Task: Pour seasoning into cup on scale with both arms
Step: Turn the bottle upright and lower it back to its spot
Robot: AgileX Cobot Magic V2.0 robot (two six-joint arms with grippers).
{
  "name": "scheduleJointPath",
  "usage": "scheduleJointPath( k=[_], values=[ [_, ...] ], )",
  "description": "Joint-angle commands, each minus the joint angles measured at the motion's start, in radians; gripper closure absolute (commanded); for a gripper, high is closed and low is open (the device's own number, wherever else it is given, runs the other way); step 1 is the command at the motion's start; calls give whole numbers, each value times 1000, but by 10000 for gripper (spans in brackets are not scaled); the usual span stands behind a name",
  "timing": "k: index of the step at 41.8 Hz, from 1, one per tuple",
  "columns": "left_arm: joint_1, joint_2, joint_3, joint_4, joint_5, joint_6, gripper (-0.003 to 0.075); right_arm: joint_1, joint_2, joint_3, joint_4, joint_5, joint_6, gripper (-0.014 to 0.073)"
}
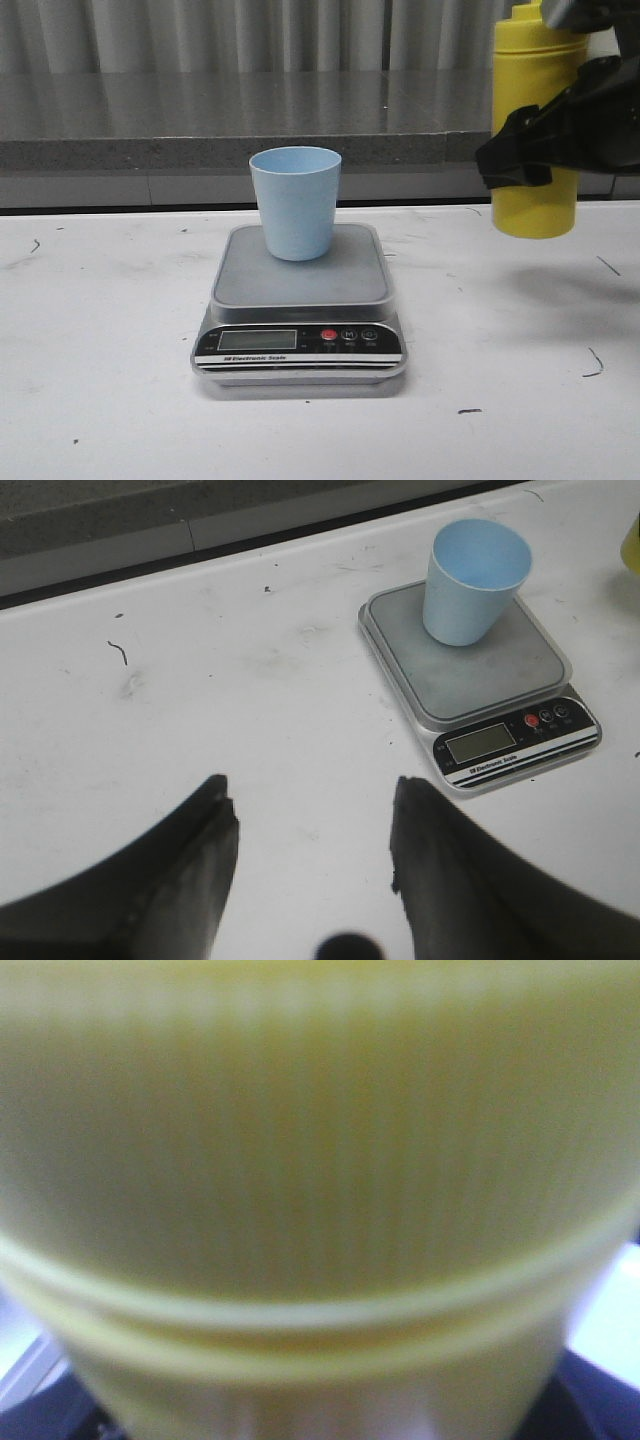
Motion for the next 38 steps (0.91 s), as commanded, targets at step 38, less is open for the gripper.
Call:
scheduleJointPath(
  k=[38],
  values=[
    [5, -2, -27, 1, -72, -7, 365, -8, 180, -23, 208, -283, -116, -59]
  ],
)
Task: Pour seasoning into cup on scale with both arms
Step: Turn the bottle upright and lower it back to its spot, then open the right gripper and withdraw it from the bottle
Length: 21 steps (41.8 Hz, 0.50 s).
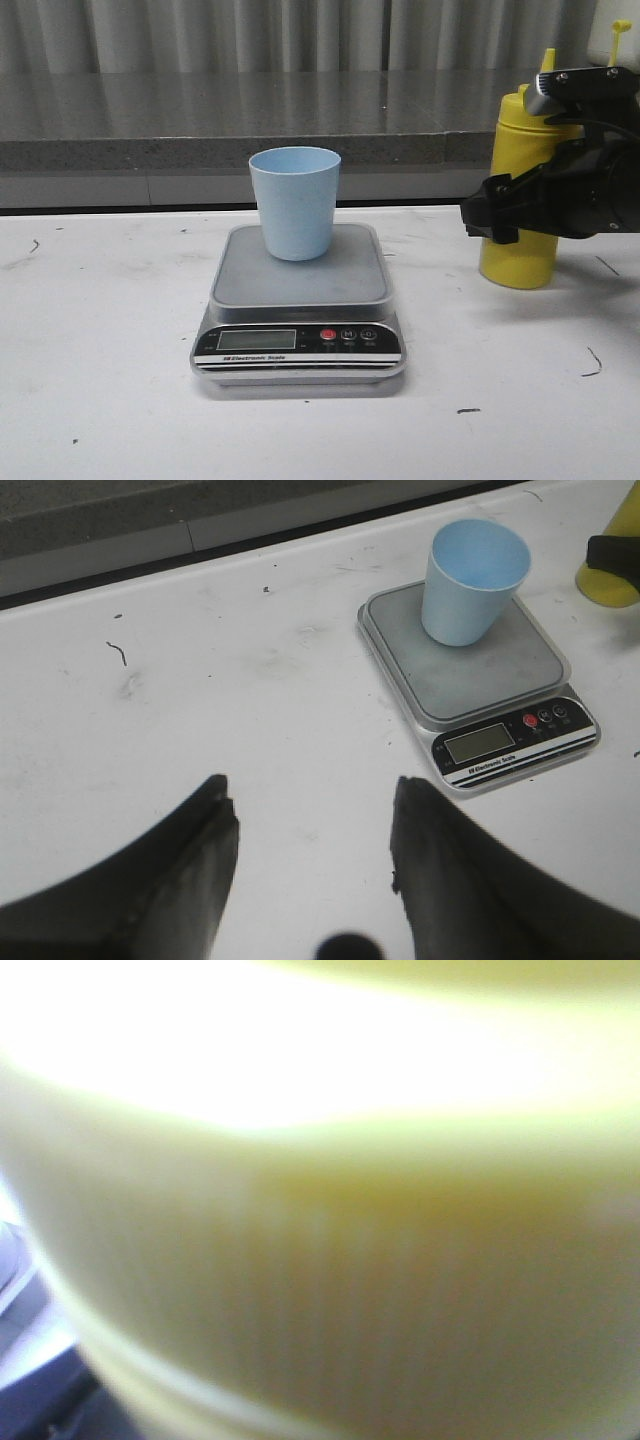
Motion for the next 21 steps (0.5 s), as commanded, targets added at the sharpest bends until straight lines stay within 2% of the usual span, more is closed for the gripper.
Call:
scheduleJointPath(
  k=[1, 12, 21],
  values=[
    [5, -2, -27, 1, -72, -7, 365, -3, -83, -21, 3, -1, 35, -57],
    [5, -2, -27, 1, -72, -7, 365, 42, -236, -21, -8, 339, 102, -57],
    [5, -2, -27, 1, -72, -7, 365, 97, -406, -26, -2, 726, 114, -57]
  ],
)
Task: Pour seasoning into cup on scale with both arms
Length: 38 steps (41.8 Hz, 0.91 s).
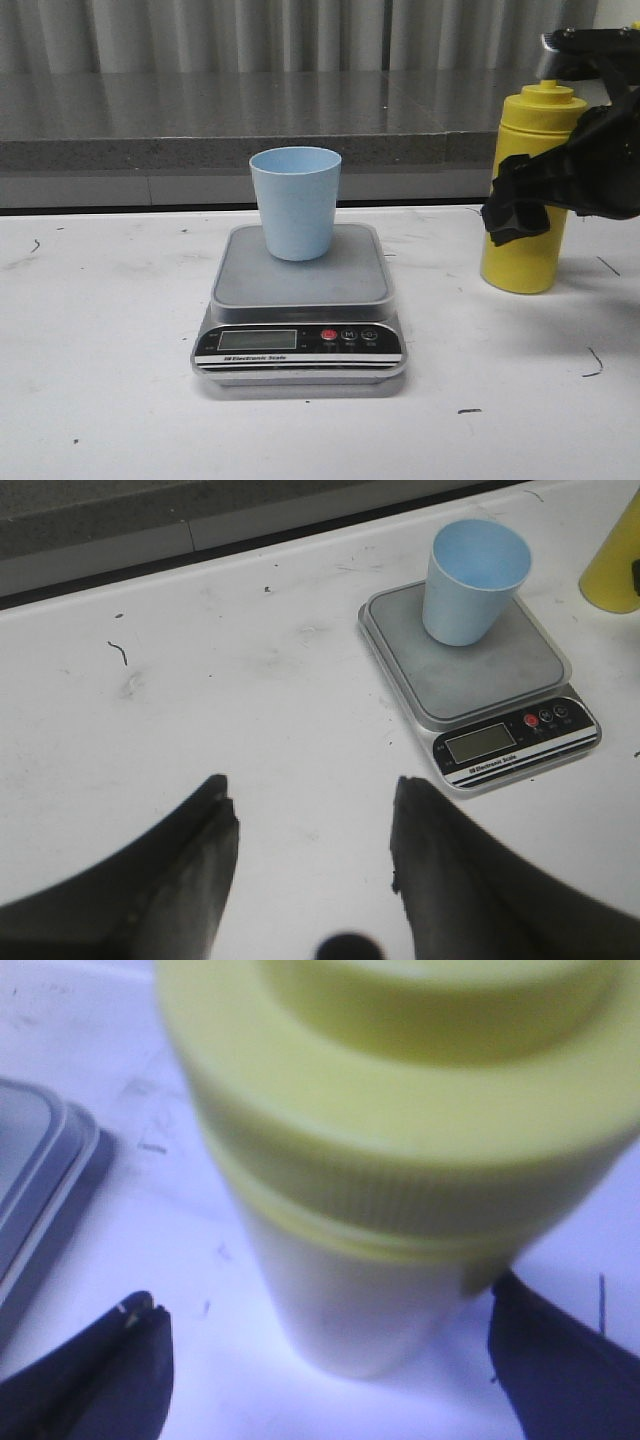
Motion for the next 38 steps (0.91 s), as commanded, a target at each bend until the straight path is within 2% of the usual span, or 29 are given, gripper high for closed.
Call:
scheduleJointPath(
  k=[1, 13, 19, 23, 29, 38],
  values=[
    [5, -2, -27, 1, -72, -7, 365, 19, -122, -26, 6, 164, 5, -57],
    [5, -2, -27, 1, -72, -7, 365, 29, -366, -74, 48, 719, -9, -57],
    [5, -2, -27, 1, -72, -7, 365, 29, -473, -141, 172, 950, -166, -57],
    [5, -2, -27, 1, -72, -7, 365, 29, -535, -161, 267, 1009, -260, -57],
    [5, -2, -27, 1, -72, -7, 365, 29, -633, -164, 358, 1044, -316, -57],
    [5, -2, -27, 1, -72, -7, 365, 29, -776, -164, 366, 1049, -321, -57]
  ],
)
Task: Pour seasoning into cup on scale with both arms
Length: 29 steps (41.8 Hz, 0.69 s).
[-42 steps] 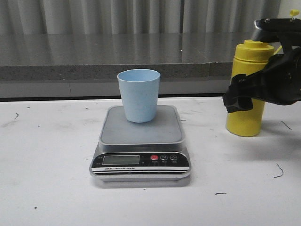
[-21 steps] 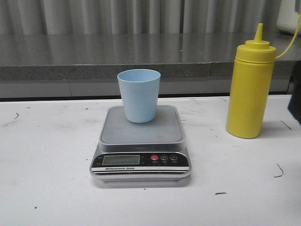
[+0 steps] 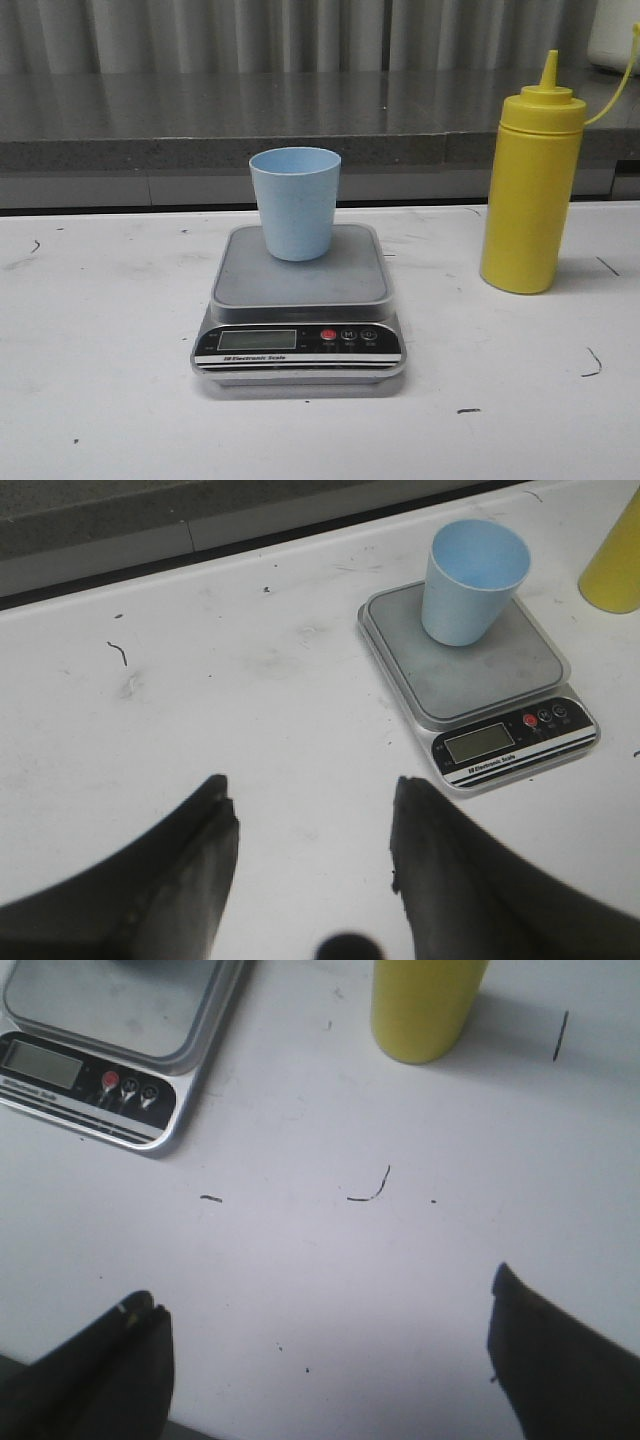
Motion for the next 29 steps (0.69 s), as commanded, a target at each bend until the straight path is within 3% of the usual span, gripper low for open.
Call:
scheduleJointPath(
  k=[1, 16, 25, 29],
  values=[
    [5, -2, -27, 1, -72, -7, 365, 3, -77, -33, 10, -34, -16, -57],
    [5, -2, -27, 1, -72, -7, 365, 3, -308, -31, -39, -8, -15, -57],
    [5, -2, -27, 1, -72, -7, 365, 3, -352, -31, -41, -6, -15, -56],
    [5, -2, -27, 1, -73, -7, 365, 3, -352, -31, -39, -6, -15, 2]
  ],
)
